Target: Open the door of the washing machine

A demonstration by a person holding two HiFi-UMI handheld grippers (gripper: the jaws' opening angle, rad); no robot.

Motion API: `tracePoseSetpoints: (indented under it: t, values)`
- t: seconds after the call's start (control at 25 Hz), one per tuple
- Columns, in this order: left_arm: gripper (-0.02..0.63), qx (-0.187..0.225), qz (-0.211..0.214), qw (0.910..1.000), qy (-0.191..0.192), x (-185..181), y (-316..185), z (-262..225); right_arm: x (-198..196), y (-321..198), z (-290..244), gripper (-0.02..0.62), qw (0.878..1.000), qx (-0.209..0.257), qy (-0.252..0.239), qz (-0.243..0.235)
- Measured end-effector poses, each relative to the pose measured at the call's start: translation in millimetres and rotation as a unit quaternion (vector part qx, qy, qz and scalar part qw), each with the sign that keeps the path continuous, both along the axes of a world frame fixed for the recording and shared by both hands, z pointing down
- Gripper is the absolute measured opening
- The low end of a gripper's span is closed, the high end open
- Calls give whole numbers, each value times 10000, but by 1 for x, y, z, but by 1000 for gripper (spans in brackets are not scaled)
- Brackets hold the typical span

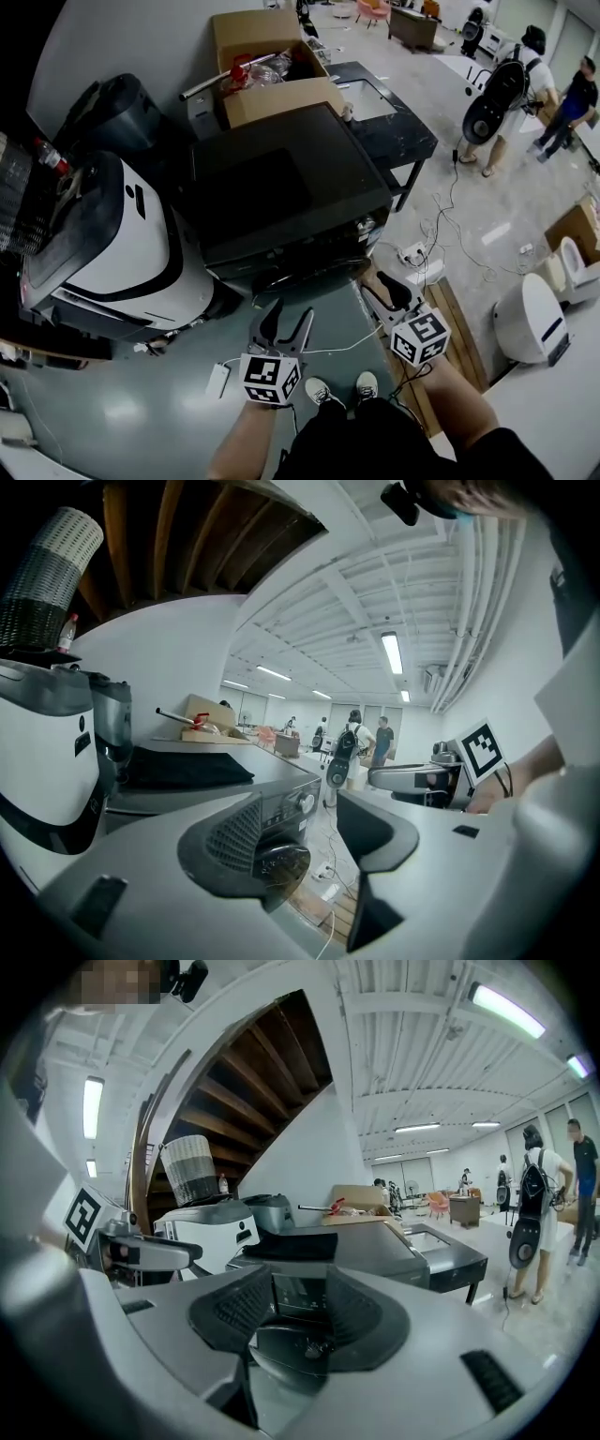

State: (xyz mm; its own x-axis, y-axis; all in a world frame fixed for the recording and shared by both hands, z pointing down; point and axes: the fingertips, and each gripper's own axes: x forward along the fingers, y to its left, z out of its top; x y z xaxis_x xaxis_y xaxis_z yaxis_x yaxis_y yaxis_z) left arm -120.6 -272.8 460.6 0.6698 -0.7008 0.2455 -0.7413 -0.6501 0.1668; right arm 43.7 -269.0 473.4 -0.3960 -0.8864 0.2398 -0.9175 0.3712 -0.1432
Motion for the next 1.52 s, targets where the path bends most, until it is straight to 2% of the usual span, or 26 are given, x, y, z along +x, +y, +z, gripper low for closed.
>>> tracePoseSetpoints:
  t: [0.16,0.4,0.84,1.24,1.52]
  values:
    - [252,-38,104,9999,-26,-10,-7,15,-7,-2,14,184,9998,-78,176,76]
    - [252,-183,-34,9998,-58,-16,-16,39,-8,-8,39,189,9991,-265,328,-72]
    - [252,-553,-671,9961,-144,7,-29,82,28,-43,110,198,9923,-800,640,-702]
    - [252,-844,-1508,9848,-176,58,-42,129,68,-93,199,199,9721,-1184,1080,-1714]
    - [252,-1070,-2011,9735,-190,75,-44,159,80,-125,261,198,9538,-1459,1370,-2240]
